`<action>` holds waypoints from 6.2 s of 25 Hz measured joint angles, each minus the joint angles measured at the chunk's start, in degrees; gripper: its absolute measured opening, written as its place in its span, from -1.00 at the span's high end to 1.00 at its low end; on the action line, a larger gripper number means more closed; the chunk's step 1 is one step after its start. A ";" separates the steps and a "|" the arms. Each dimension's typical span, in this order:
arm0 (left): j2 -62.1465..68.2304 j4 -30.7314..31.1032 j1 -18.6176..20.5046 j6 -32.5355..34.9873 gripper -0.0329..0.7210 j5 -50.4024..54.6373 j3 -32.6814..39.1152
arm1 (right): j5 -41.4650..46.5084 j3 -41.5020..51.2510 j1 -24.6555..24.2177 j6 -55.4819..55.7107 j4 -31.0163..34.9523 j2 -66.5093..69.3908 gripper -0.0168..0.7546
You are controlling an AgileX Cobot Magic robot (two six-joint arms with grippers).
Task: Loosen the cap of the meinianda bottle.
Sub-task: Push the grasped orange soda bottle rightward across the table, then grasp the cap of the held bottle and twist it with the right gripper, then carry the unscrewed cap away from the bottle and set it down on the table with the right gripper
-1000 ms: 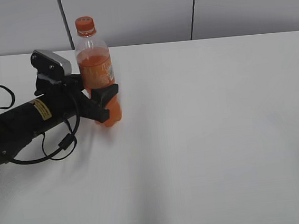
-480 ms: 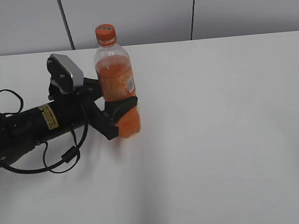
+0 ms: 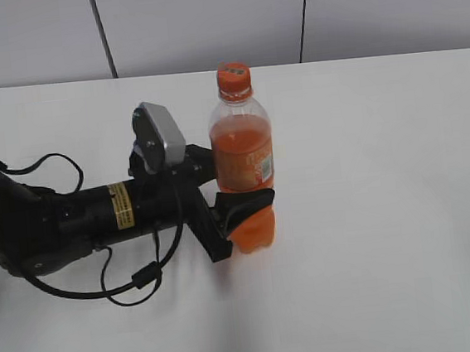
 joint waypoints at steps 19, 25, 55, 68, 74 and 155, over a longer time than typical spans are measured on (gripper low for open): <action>0.00 1.88 -7.95 -0.27 -0.22 2.08 0.00 | 0.00 0.00 0.00 0.05 0.24 0.00 -0.56; 0.00 2.35 -7.95 -0.27 -0.22 1.96 0.00 | 1.09 -1.52 0.00 0.05 0.40 2.30 -0.56; 0.00 2.66 -7.95 -0.27 -0.22 1.85 0.00 | 10.78 -53.25 6.93 5.38 3.93 75.82 -0.07; 0.00 2.66 -7.95 -0.27 -0.22 1.85 0.00 | 11.00 -60.30 37.63 15.81 3.25 86.86 -0.07; 0.00 2.68 -7.95 -0.27 -0.22 1.85 -0.05 | 11.08 -62.34 42.72 16.52 2.99 91.63 -0.07; -0.05 2.96 -7.95 -0.49 -0.22 2.16 -0.20 | 10.69 -62.34 10.31 14.51 -6.88 87.97 0.25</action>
